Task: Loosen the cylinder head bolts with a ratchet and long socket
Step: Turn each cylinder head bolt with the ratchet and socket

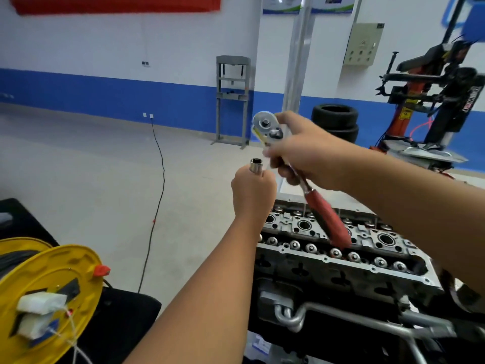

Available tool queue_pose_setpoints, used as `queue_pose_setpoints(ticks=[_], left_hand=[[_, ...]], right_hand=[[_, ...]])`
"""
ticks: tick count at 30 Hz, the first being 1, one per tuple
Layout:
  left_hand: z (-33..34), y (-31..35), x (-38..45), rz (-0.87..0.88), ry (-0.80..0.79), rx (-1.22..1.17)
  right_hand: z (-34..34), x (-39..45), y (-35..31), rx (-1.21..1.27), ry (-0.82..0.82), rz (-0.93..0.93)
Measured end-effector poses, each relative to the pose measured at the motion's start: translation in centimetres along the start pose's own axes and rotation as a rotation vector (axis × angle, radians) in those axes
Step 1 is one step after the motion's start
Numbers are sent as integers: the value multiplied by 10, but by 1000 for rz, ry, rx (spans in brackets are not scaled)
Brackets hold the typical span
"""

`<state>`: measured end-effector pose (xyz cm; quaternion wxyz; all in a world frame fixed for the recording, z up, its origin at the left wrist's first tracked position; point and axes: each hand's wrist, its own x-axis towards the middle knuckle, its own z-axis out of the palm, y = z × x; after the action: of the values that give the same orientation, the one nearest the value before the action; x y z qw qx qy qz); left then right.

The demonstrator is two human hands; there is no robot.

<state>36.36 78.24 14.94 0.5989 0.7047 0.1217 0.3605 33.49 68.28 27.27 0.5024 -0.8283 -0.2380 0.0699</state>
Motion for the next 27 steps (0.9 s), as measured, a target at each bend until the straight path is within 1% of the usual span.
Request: queue_pose_setpoints(ticks=[3,6,8,10,14,16,20,22,24,26,27], left_hand=[[-1,-1,1,-16,26,-4],[-1,-2,2,-4,5,10],[-1,-4,3,1,7,10],[-1,-5,3,8,9,12],[-3,-4,2,42,1,7],[-4,-5,1,59,-3,12],[-5,-5,3,39,11,23],[-4,-6,5,38,6,24],[-4,-7,5,19,-3,-10],[-6,-6,2,33,-21,-37],[-7,-4,0,42,-31,-44]], right_hand=[[-17,9,-8,28,27,65],[-30,11,-13,96,-43,149],[-34,12,-13,93,-80,192],[-34,12,-12,17,-114,209],[-23,12,-12,-215,-188,252],[-22,13,-13,-265,-165,265],[-22,17,-9,-376,-127,211],[-23,17,-5,-327,-120,194],[-25,20,-5,-220,-116,182],[-23,21,-7,-156,-158,189],[-21,21,-7,-166,-182,194]])
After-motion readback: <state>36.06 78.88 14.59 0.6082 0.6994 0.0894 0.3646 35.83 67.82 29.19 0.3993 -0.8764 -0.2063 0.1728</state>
